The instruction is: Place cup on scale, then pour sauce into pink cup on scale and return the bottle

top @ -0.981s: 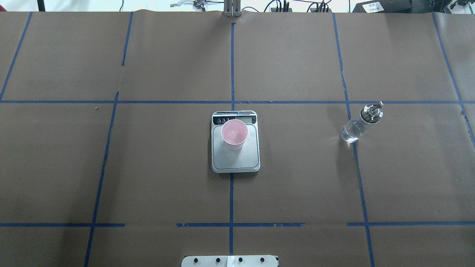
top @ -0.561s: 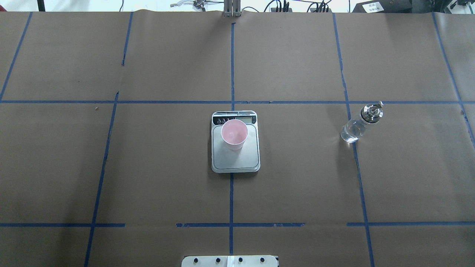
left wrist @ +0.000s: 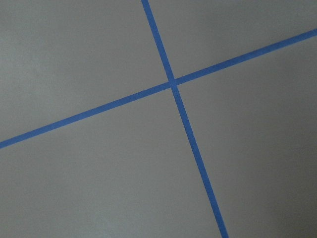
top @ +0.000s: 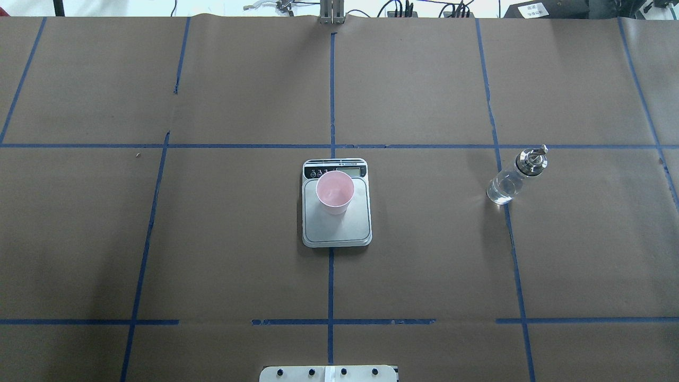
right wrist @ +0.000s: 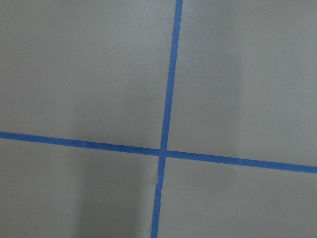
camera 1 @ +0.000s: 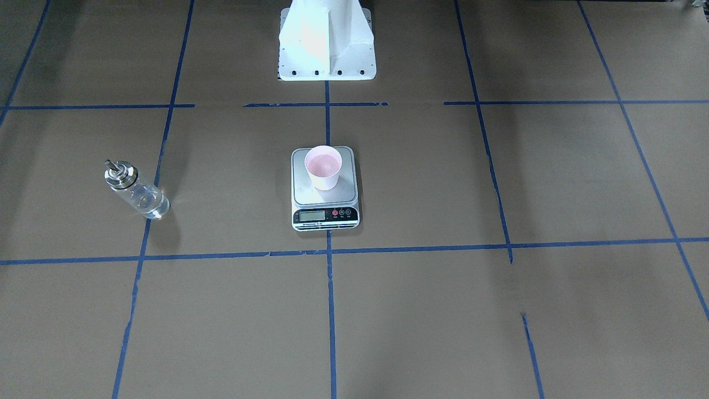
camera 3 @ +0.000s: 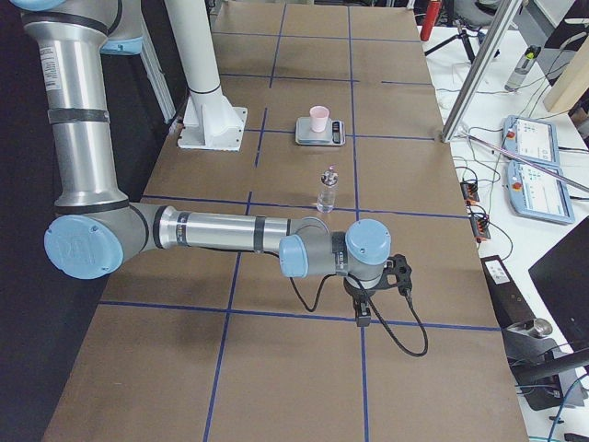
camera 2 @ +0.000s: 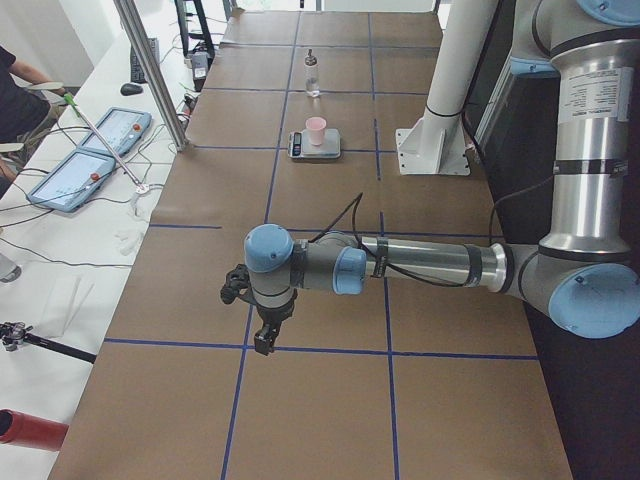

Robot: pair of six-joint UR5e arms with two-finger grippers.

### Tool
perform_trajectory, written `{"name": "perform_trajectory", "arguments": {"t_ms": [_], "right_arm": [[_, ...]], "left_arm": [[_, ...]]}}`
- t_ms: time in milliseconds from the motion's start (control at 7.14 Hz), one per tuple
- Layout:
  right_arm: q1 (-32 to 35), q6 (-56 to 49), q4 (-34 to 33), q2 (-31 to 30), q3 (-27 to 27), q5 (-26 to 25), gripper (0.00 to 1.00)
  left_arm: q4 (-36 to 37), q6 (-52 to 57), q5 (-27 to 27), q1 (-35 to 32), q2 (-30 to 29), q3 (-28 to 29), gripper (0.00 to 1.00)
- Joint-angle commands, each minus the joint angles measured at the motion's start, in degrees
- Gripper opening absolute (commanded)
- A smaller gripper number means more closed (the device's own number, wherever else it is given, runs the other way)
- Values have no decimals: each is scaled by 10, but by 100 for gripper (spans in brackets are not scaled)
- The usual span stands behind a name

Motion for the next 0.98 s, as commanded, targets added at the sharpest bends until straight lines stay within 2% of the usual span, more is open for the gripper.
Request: {"name": "perform_trajectory", "arguments": {"t_ms": [0, 140, 280, 561, 841], "right_arm": [[-4, 1, -55, -2, 41, 1, 100], [-8, 1, -85, -1, 58, 1, 100], [-8, 0, -89, -2, 59, 2, 100], [-9, 1, -90, -4, 59, 5, 100], [-9, 0, -89, -7, 59, 11, 100]], "left_arm": [[17, -1, 1, -3, -18, 2, 100], [33, -6, -2, -5, -23, 2, 100], [35, -9, -13, -8, -23, 2, 100], [28, -118, -21, -13, -24, 0, 100], [27, -160, -21, -13, -23, -2, 100]]}}
